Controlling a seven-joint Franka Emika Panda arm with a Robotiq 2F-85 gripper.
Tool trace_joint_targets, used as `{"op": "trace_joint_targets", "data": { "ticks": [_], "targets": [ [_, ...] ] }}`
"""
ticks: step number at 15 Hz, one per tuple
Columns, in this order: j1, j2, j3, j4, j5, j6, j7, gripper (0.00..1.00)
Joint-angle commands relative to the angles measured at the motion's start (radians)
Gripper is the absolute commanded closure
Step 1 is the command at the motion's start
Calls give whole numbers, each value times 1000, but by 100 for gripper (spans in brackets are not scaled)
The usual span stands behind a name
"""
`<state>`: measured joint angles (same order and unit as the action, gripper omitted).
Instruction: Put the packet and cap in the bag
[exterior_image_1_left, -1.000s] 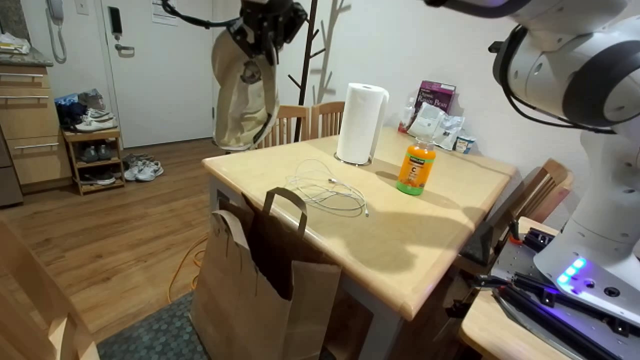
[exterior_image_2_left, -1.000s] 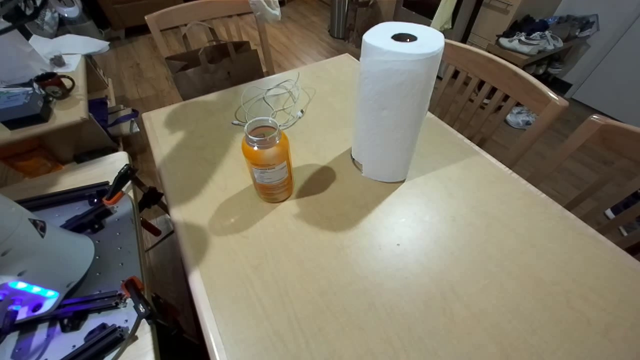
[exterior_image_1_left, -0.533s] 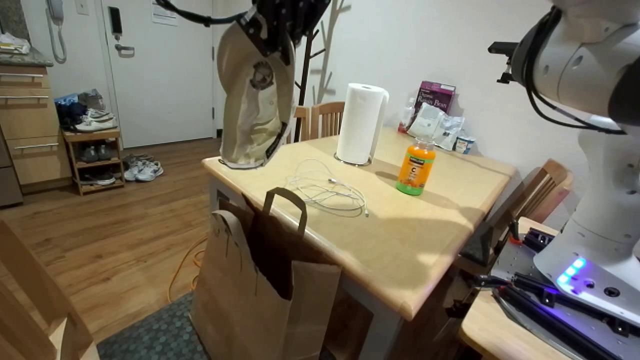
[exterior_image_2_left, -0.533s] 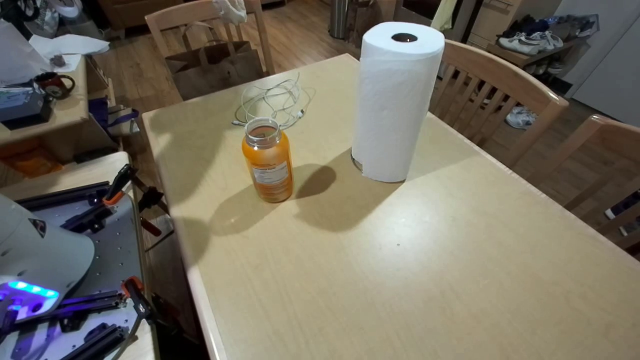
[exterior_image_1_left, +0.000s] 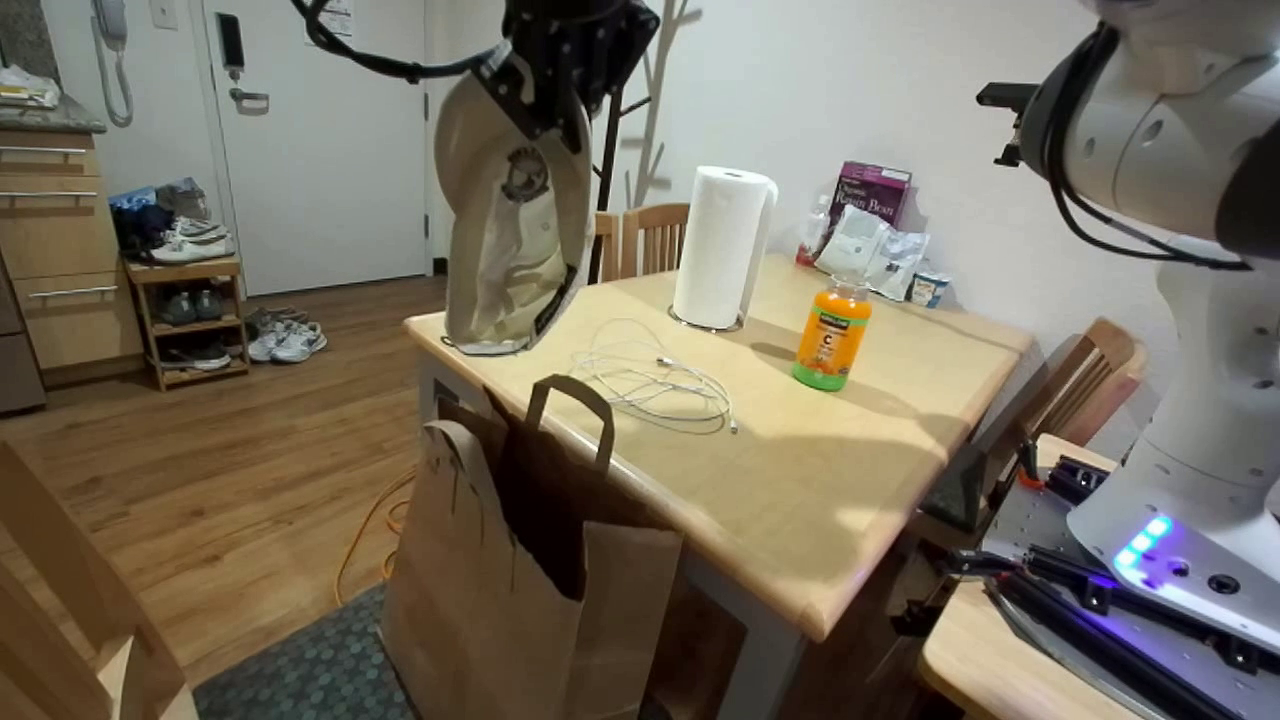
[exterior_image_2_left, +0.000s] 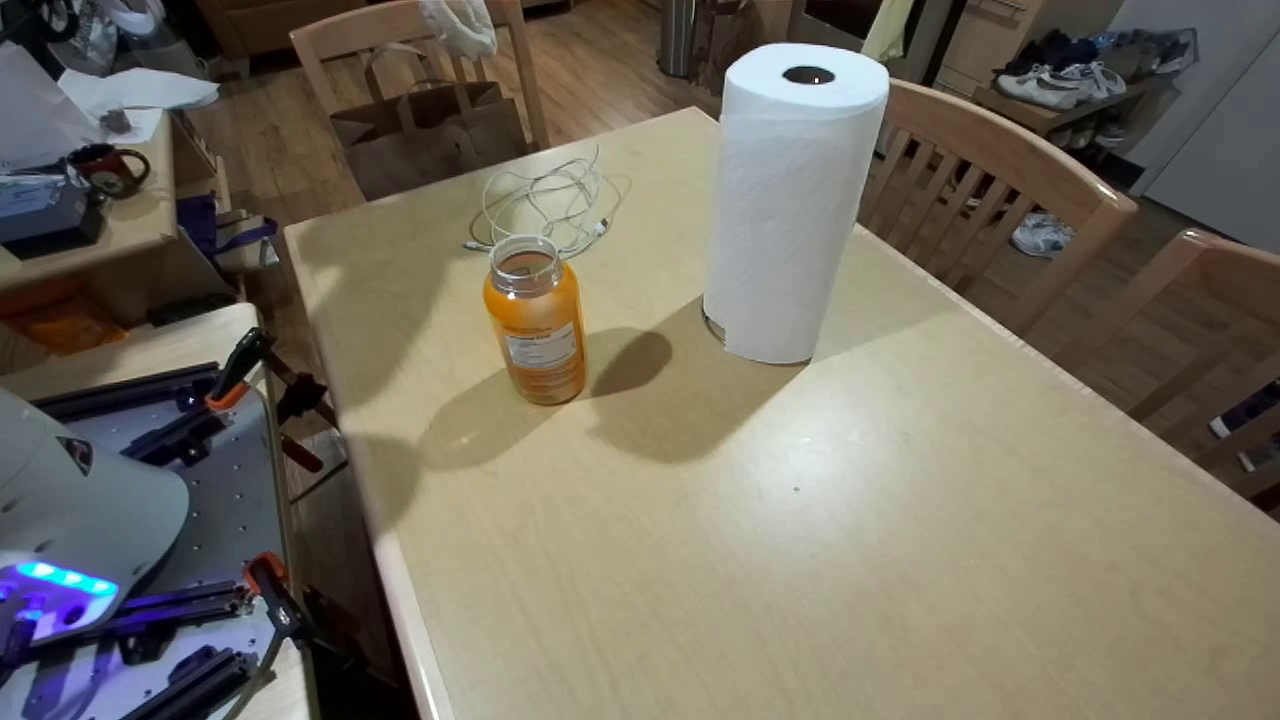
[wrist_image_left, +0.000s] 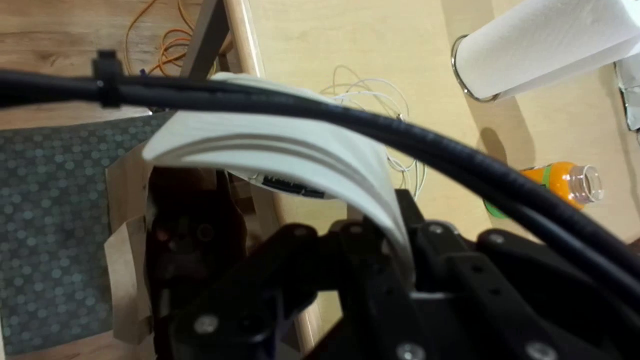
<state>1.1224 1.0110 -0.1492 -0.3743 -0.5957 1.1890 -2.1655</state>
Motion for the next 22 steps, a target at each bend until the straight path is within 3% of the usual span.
{"op": "trace_joint_targets", "data": {
  "ticks": [1, 8, 10, 11, 15, 16, 18, 22],
  "targets": [
    [22, -75, 35, -34, 79, -51, 10, 95],
    [88, -133, 66, -31, 168, -121, 31, 95],
    [77, -123, 85, -29, 196, -97, 23, 95],
    [67, -69, 90, 45, 193, -122, 0, 95],
    [43, -7, 67, 36, 157, -110, -27, 95],
    [36, -30, 57, -39, 164, -78, -16, 95],
    [13, 40, 54, 31, 165, -90, -15, 95],
    [-29, 110, 60, 39, 186, -40, 23, 95]
  ]
}}
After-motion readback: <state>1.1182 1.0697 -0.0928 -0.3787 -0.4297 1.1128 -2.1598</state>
